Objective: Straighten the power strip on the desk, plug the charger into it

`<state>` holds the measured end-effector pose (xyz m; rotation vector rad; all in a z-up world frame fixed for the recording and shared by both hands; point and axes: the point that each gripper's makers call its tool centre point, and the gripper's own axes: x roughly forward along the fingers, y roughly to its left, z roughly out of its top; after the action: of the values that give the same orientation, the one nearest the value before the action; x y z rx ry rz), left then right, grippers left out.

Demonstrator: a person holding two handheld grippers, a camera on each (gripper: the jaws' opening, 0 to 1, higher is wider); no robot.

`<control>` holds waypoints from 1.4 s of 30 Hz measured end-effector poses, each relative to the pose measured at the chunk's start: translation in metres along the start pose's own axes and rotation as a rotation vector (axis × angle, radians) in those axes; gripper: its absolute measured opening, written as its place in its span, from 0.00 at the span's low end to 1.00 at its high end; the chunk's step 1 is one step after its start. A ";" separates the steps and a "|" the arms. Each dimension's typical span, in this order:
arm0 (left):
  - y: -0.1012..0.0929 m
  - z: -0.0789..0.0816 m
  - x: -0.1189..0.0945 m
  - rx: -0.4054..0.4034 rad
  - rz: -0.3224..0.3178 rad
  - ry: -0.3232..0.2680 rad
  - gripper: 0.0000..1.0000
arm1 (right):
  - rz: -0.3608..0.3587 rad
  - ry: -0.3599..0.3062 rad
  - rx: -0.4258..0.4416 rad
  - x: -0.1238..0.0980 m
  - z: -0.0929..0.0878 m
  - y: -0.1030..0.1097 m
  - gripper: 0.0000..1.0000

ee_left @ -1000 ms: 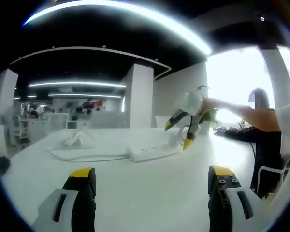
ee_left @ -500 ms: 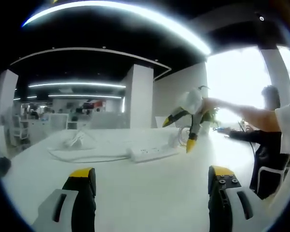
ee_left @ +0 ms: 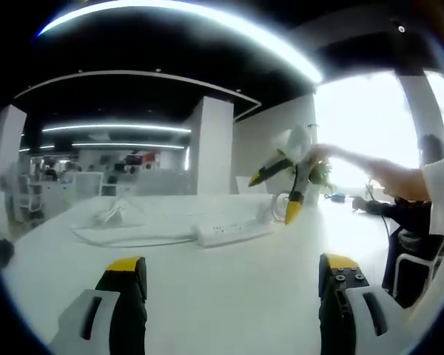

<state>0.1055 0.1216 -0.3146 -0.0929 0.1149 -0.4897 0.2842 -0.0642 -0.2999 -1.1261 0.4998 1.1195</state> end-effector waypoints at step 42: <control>0.001 -0.004 0.000 -0.008 -0.002 0.007 0.99 | -0.295 -0.801 0.477 -0.104 0.050 -0.063 1.00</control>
<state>0.1049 0.1222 -0.3189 -0.0994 0.1239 -0.4922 0.2879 -0.0667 -0.1687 -0.2674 -0.0420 1.0169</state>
